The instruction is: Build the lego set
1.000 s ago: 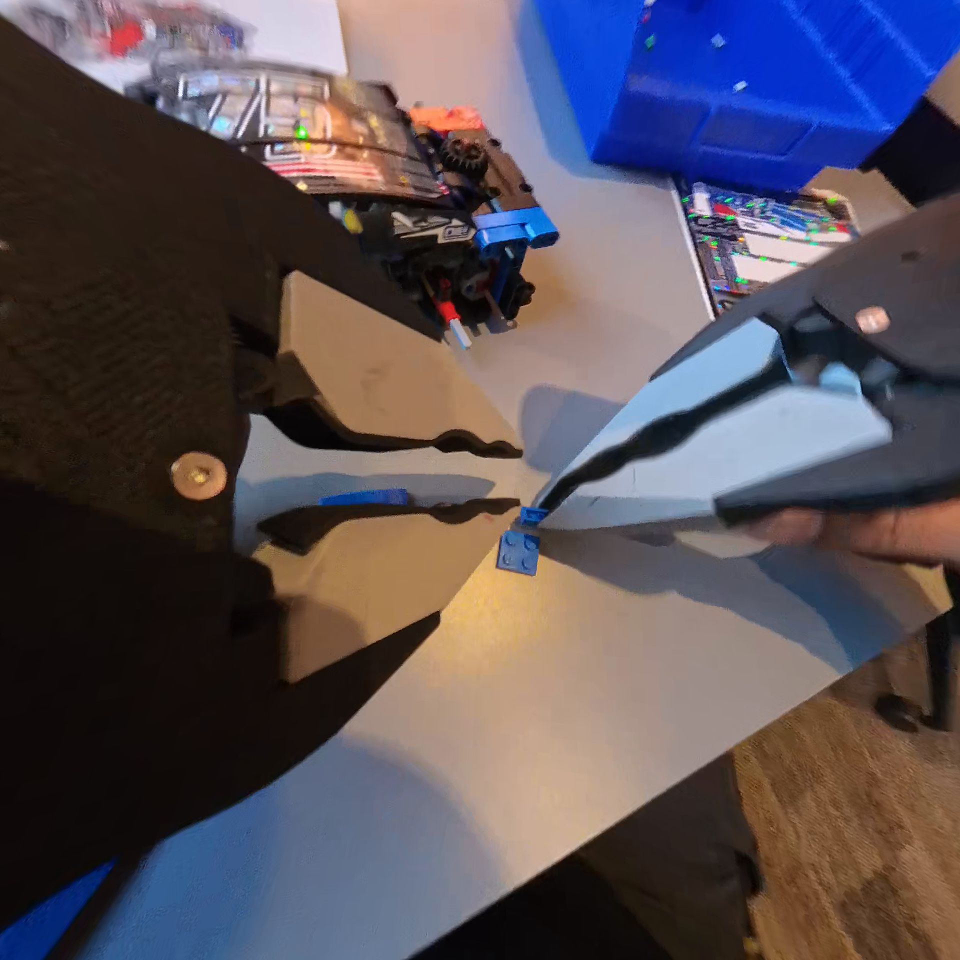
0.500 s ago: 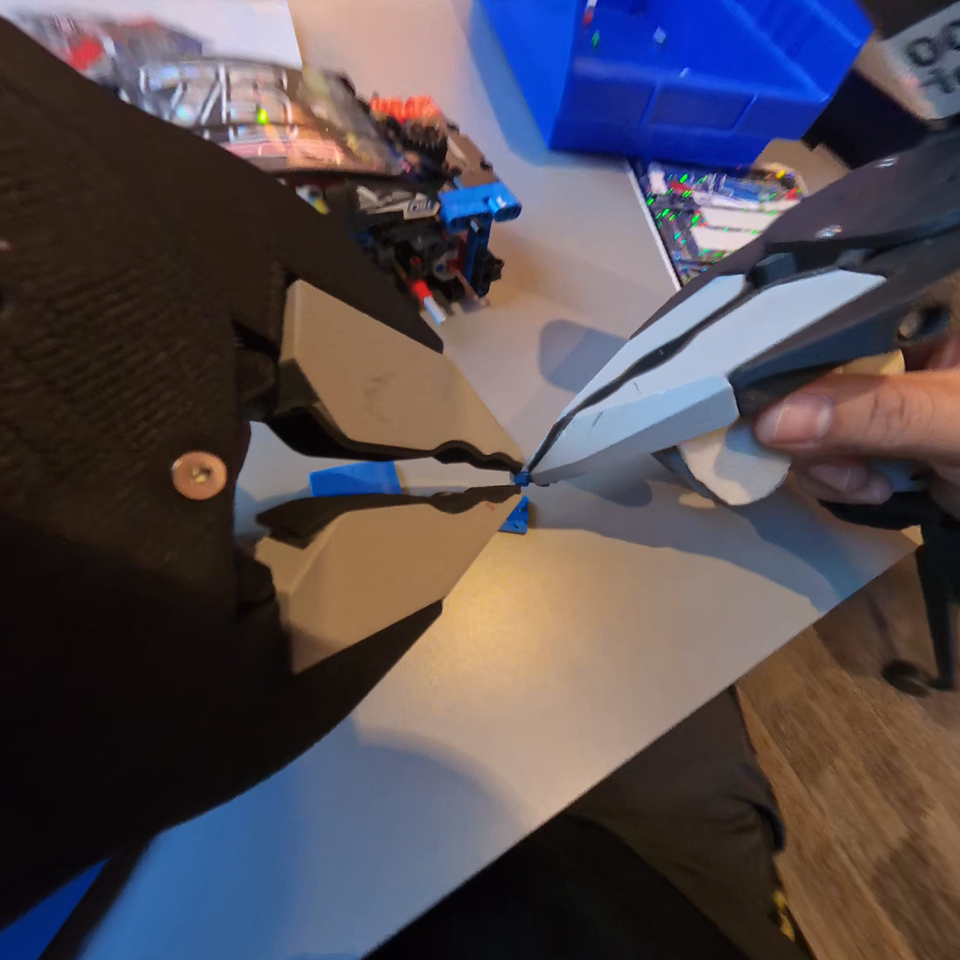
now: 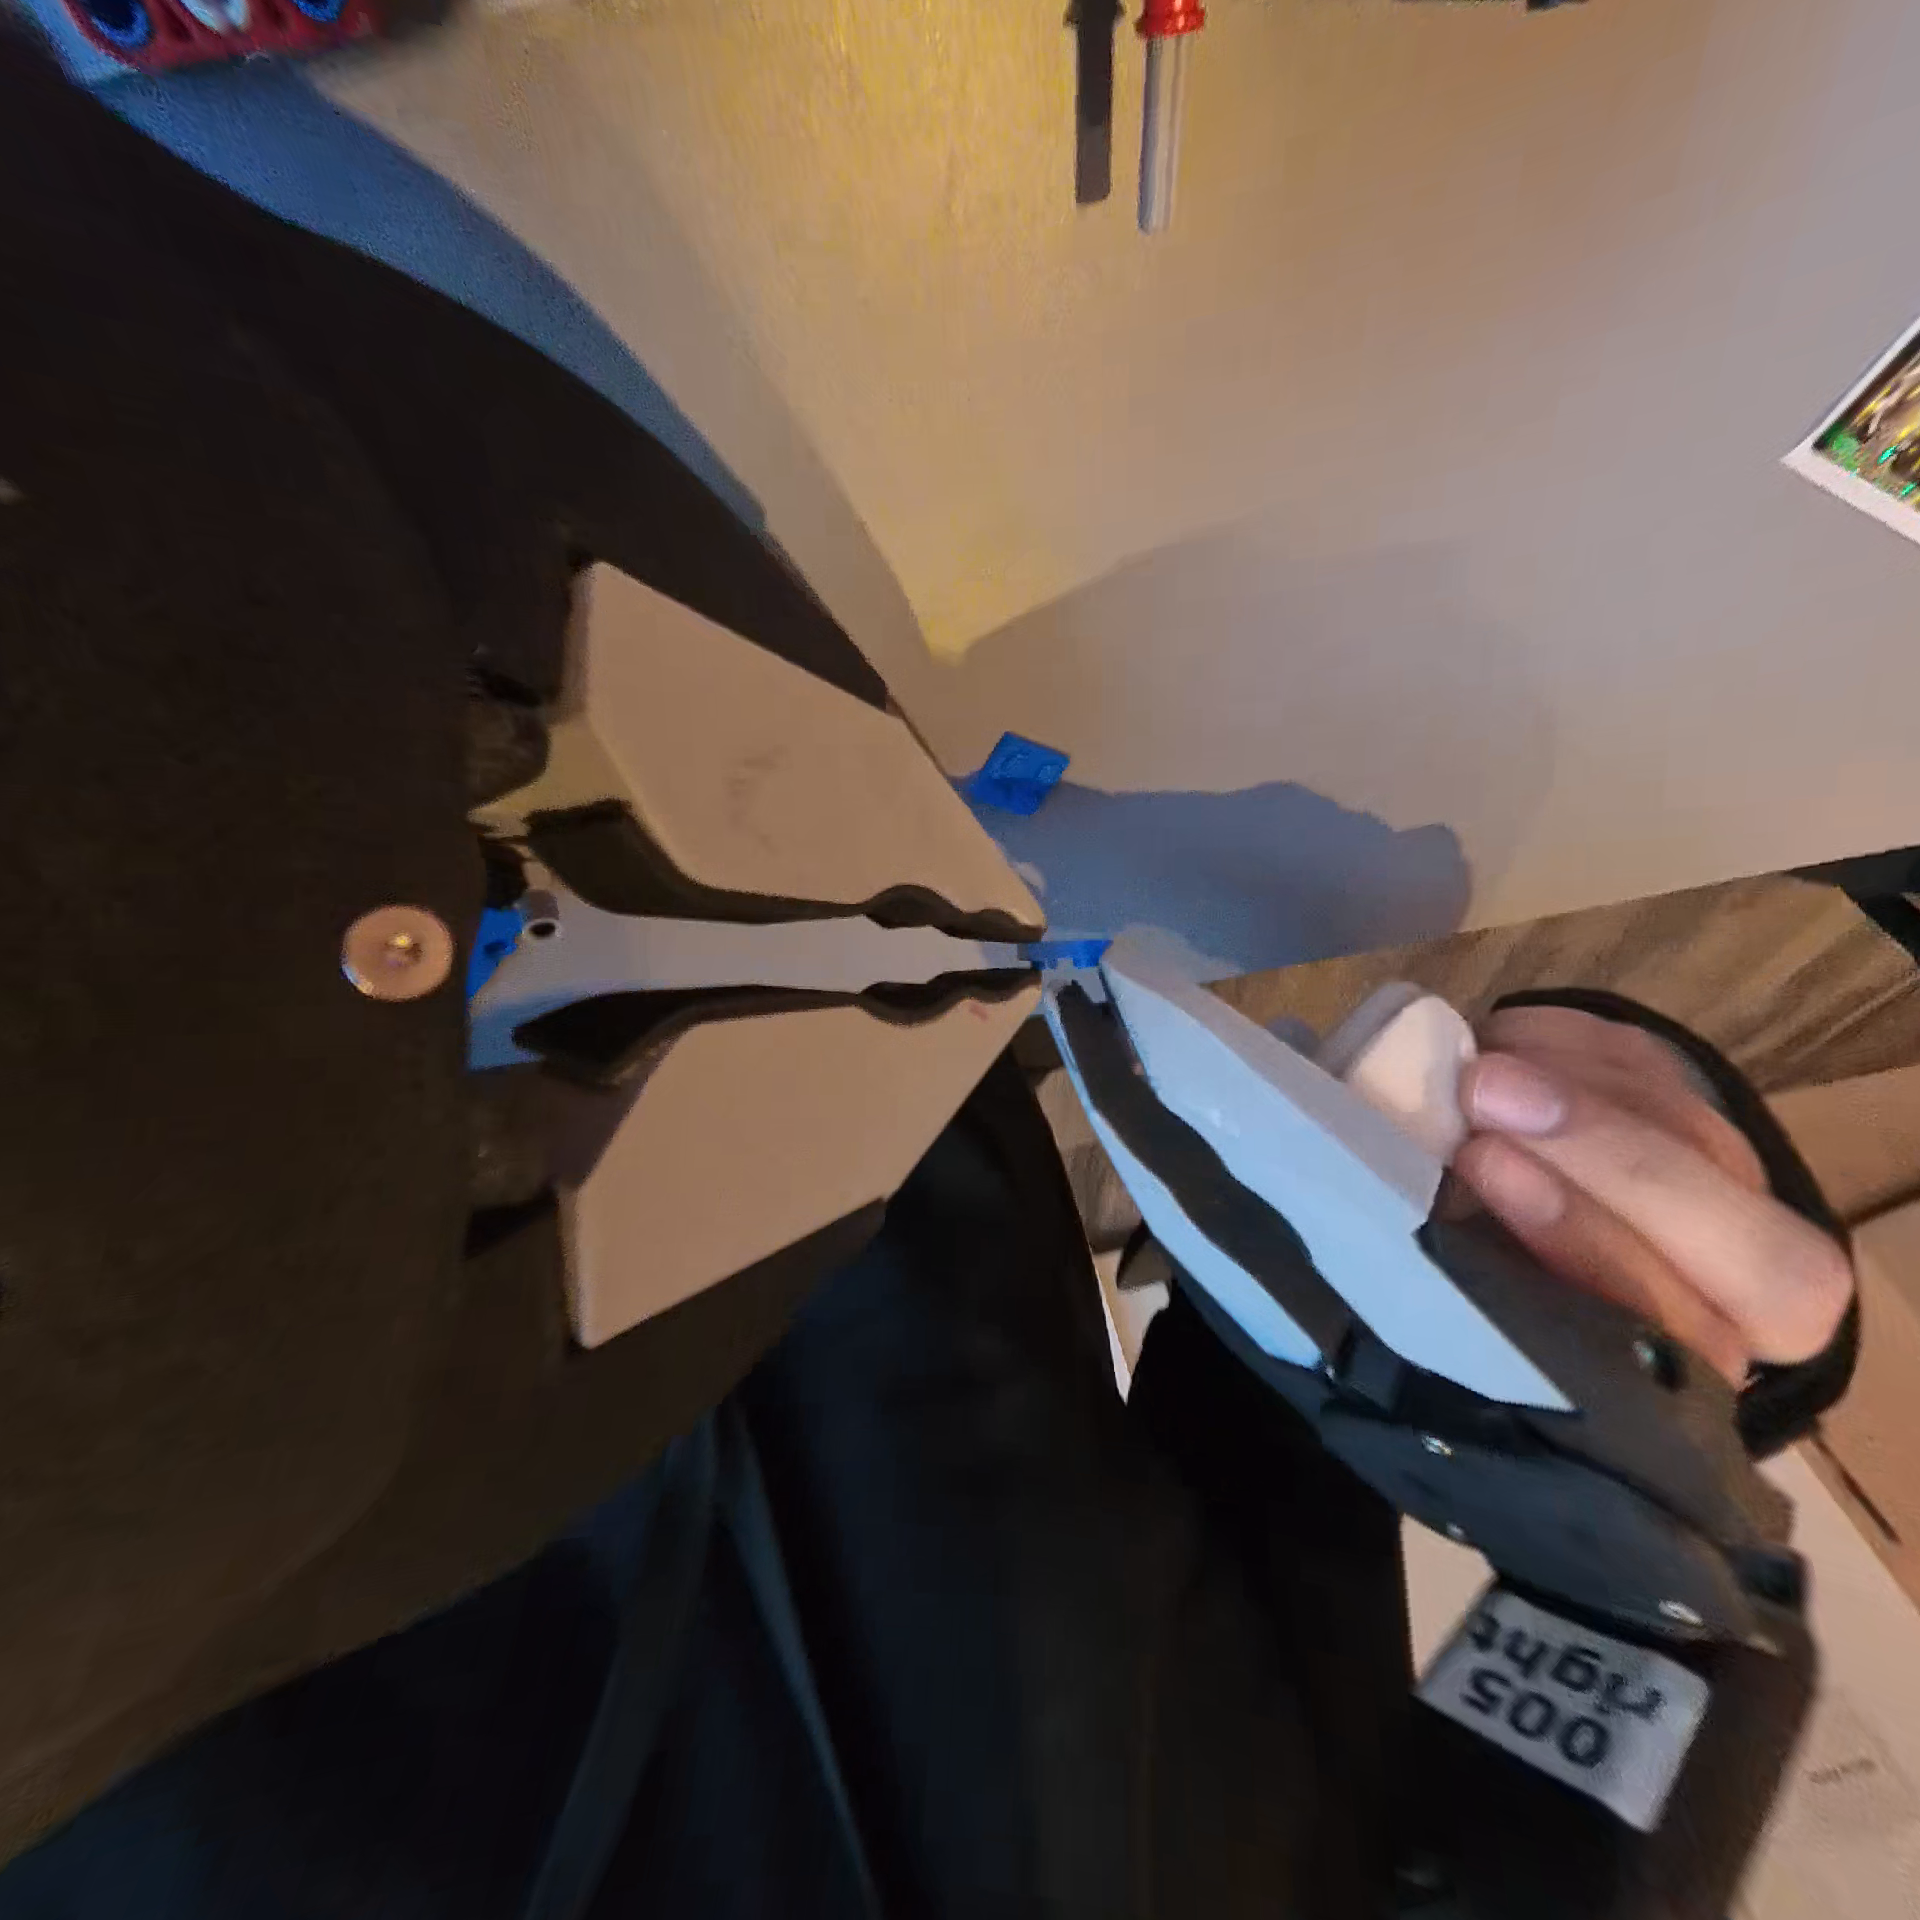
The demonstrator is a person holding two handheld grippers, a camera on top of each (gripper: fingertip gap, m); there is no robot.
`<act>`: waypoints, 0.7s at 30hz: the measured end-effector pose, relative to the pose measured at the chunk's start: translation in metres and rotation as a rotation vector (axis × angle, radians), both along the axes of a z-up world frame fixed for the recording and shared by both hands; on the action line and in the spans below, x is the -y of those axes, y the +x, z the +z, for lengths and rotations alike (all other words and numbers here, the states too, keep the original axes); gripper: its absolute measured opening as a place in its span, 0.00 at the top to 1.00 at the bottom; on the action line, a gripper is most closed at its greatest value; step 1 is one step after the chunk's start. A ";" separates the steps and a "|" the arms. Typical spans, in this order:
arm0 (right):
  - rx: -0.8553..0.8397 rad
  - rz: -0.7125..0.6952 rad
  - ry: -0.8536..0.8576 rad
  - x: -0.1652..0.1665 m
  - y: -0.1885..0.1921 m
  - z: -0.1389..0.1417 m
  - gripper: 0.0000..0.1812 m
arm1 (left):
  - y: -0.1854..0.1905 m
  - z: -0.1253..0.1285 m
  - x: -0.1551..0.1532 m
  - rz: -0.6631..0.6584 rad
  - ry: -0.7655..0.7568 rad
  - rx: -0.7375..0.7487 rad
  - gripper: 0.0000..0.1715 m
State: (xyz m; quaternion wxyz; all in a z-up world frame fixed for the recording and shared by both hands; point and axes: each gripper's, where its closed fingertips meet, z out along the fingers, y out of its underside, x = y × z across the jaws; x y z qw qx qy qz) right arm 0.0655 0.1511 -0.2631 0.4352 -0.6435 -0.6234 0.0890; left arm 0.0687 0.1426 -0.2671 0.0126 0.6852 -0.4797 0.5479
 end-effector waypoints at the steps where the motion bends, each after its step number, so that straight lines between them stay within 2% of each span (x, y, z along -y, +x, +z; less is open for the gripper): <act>1: 0.017 -0.008 0.032 -0.001 0.001 0.001 0.97 | 0.000 0.000 0.001 0.000 -0.020 0.001 0.99; 9: 0.080 0.013 0.081 0.003 0.001 -0.004 0.97 | 0.000 0.000 0.010 -0.043 -0.103 -0.013 0.99; 15: 0.123 0.038 0.124 0.008 0.001 -0.005 0.97 | 0.000 -0.002 0.015 -0.065 -0.116 -0.025 0.99; 21: 0.124 0.066 0.098 0.014 -0.003 -0.005 0.95 | 0.000 -0.002 0.017 -0.081 -0.120 -0.029 0.99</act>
